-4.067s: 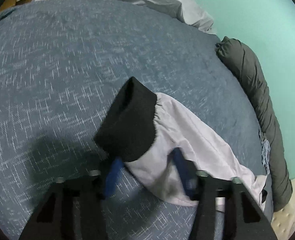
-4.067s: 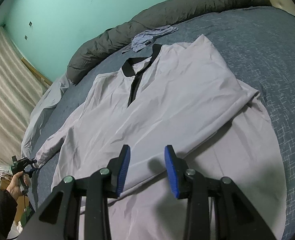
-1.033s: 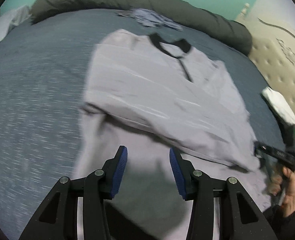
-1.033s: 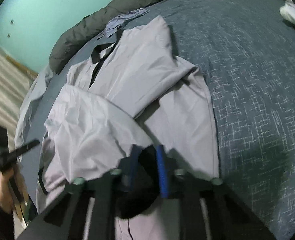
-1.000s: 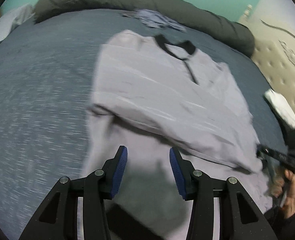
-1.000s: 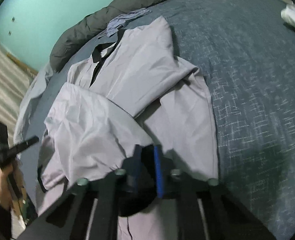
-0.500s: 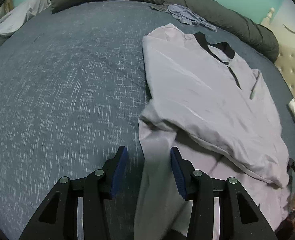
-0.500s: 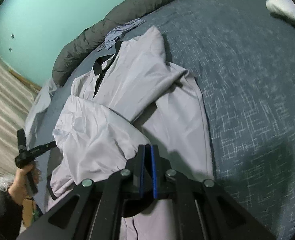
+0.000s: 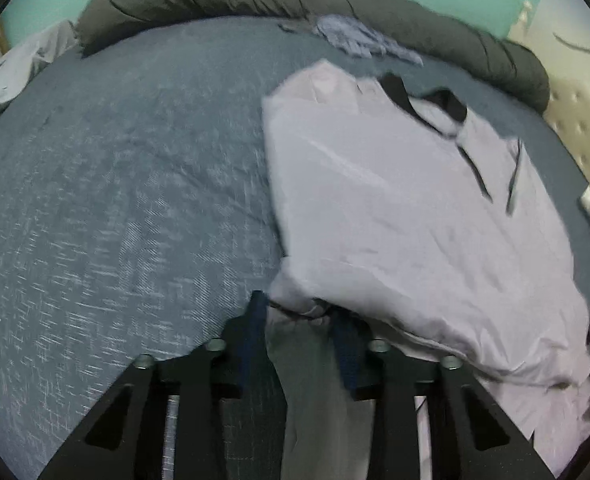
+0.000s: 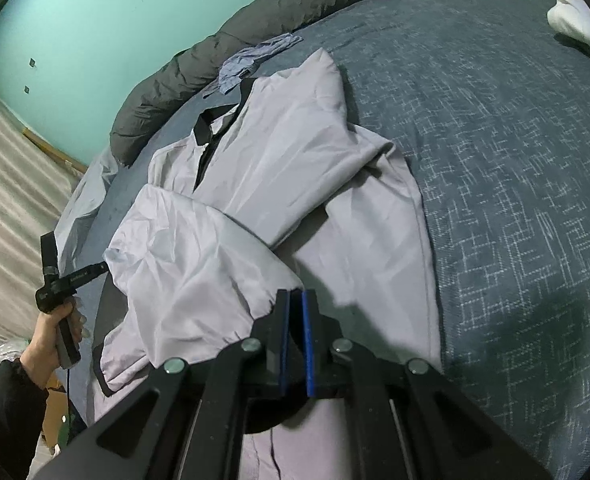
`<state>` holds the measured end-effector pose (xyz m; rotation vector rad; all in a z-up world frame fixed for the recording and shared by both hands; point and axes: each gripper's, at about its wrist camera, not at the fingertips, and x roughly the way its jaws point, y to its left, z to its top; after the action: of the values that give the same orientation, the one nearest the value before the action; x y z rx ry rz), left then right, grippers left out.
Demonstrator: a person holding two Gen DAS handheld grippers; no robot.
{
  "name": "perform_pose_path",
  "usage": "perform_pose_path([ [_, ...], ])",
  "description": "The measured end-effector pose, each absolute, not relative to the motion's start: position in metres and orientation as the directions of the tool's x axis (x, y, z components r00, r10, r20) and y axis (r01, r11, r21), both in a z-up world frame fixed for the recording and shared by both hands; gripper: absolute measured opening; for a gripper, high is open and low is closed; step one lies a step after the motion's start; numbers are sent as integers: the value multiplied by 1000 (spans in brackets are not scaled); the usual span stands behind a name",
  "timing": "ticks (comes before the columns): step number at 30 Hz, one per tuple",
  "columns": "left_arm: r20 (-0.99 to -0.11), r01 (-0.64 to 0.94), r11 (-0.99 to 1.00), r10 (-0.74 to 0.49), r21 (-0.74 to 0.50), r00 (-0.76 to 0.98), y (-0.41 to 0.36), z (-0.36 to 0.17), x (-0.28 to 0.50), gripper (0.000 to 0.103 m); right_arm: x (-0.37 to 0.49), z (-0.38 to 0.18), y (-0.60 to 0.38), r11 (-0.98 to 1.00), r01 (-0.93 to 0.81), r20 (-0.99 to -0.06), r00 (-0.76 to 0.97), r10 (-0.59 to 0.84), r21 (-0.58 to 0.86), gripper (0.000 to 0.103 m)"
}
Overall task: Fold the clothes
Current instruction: 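Grasp the jacket side edge with the right tool and fold it inward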
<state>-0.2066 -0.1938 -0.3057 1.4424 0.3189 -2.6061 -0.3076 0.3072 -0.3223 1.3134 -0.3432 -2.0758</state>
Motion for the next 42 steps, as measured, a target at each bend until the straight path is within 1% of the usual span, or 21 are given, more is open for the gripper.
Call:
perform_pose_path([
  [4,-828,268,-957,-63,-108,-557,-212,-290,-200,12,-300,-323,293,-734,421,-704,-260,-661,533,6],
  [6,-823,303,-946,-78,-118,-563,-224,-285,-195,11,-296,-325,283,-732,443,-713,-249,-655,518,6],
  [10,-856,315,-947,-113,-61,-504,-228,-298,-196,11,-291,-328,271,-744,466,-735,-251,-629,478,6],
  [12,-861,316,-947,-116,-54,-495,-228,-303,-196,11,-292,-327,272,-747,465,-736,-255,-627,475,6],
  [15,-867,327,-943,-109,-65,-486,-230,-312,-200,11,-293,-329,272,-746,461,-740,-244,-627,480,6],
  [19,-872,338,-935,-73,-109,-484,-236,-319,-197,11,-295,-331,266,-754,469,-761,-230,-607,460,6],
  [21,-868,339,-931,-55,-133,-493,-239,-318,-192,14,-297,-331,267,-756,463,-762,-228,-606,462,6],
  [24,-864,377,-914,-63,-152,-500,-249,-307,-180,14,-299,-329,267,-760,464,-768,-228,-598,454,6],
  [26,-845,393,-902,-65,-178,-532,-256,-295,-171,15,-297,-326,268,-760,471,-773,-223,-594,448,6],
  [28,-826,400,-897,-77,-187,-559,-258,-284,-167,19,-293,-324,267,-760,480,-783,-212,-585,438,6],
  [30,-824,381,-907,-74,-179,-562,-254,-280,-176,27,-290,-323,267,-760,488,-789,-206,-578,430,6],
  [34,-844,326,-934,-53,-148,-534,-235,-287,-205,28,-286,-322,264,-756,502,-803,-184,-567,419,6],
  [38,-864,322,-936,-41,-142,-501,-223,-305,-223,28,-281,-324,266,-752,512,-811,-165,-562,416,6],
  [42,-870,324,-936,-41,-139,-492,-218,-312,-230,28,-271,-325,271,-747,516,-816,-146,-559,419,5],
])
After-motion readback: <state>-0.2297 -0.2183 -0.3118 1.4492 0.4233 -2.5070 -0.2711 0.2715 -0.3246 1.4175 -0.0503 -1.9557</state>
